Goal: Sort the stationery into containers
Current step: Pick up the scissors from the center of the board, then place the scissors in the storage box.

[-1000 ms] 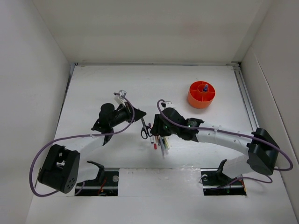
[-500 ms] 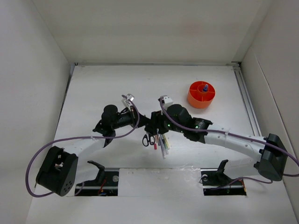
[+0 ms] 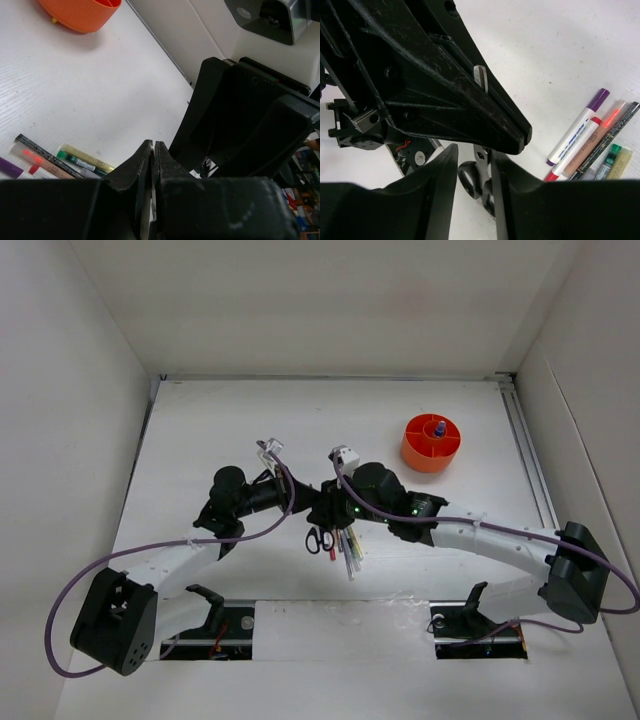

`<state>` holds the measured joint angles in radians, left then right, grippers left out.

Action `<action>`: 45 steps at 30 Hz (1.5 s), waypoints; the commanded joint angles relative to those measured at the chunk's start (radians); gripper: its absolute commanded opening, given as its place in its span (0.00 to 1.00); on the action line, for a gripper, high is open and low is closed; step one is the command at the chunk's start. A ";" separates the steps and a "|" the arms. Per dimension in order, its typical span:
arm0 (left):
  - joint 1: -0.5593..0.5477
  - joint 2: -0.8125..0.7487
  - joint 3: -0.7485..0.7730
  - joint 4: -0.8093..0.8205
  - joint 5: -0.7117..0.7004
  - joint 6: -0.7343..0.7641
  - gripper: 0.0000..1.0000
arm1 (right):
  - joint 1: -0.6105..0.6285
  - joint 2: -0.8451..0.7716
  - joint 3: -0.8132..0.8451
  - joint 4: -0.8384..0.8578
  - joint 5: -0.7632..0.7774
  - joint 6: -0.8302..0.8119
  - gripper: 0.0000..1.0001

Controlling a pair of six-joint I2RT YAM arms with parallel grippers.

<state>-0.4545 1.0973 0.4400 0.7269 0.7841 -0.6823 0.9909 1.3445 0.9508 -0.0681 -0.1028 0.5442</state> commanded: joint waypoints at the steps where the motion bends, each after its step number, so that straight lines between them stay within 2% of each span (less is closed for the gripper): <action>1: -0.004 -0.019 0.008 0.088 0.044 -0.029 0.00 | 0.006 -0.022 0.000 0.094 -0.035 -0.012 0.37; 5: -0.004 -0.010 0.008 0.088 0.055 -0.020 0.00 | 0.006 -0.004 0.000 0.128 -0.047 -0.003 0.13; 6: -0.004 -0.020 0.008 0.088 0.037 -0.020 0.00 | 0.006 -0.004 0.000 0.128 -0.048 -0.003 0.04; 7: -0.004 -0.020 -0.004 0.088 0.024 -0.020 0.00 | 0.006 -0.004 0.000 0.128 -0.048 -0.003 0.00; 9: -0.004 -0.031 0.006 0.036 0.001 -0.001 0.04 | 0.006 -0.013 -0.009 0.128 -0.026 0.007 0.00; 10: -0.004 -0.043 0.017 0.008 -0.022 0.013 0.14 | 0.006 -0.013 -0.009 0.128 -0.026 0.007 0.00; 12: -0.004 -0.072 0.026 -0.026 -0.060 0.024 0.26 | 0.006 -0.013 -0.009 0.128 -0.006 0.007 0.00; 14: -0.004 -0.102 0.026 -0.055 -0.159 0.033 0.41 | 0.006 -0.013 -0.018 0.128 0.033 0.017 0.00; 19: -0.004 -0.218 0.085 -0.231 -0.371 0.107 0.57 | -0.031 -0.051 -0.040 0.128 0.101 0.048 0.00; 21: -0.004 -0.272 0.066 -0.241 -0.472 0.107 0.58 | -0.072 -0.076 -0.029 0.093 0.159 0.080 0.00; 23: -0.004 -0.303 0.051 -0.241 -0.491 0.107 0.58 | -0.115 -0.090 -0.018 0.093 0.169 0.098 0.00; 27: -0.004 -0.350 -0.018 -0.205 -0.571 0.122 0.62 | -0.225 -0.100 0.034 0.056 0.299 0.132 0.00; 31: -0.004 -0.341 -0.027 -0.224 -0.595 0.156 0.62 | -0.348 -0.081 0.130 -0.004 0.562 0.165 0.00; 35: -0.004 -0.307 -0.040 -0.182 -0.542 0.156 0.62 | -0.484 0.022 0.270 -0.122 0.733 0.207 0.00; 39: -0.004 -0.283 -0.040 -0.182 -0.506 0.156 0.60 | -0.523 0.151 0.438 -0.199 0.894 0.229 0.00; 45: -0.004 -0.297 -0.040 -0.182 -0.494 0.147 0.60 | -0.572 0.323 0.577 -0.290 1.074 0.229 0.00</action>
<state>-0.4526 0.8204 0.4004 0.4957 0.2638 -0.5457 0.4438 1.6276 1.4471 -0.2649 0.8131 0.7609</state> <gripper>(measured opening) 0.607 0.045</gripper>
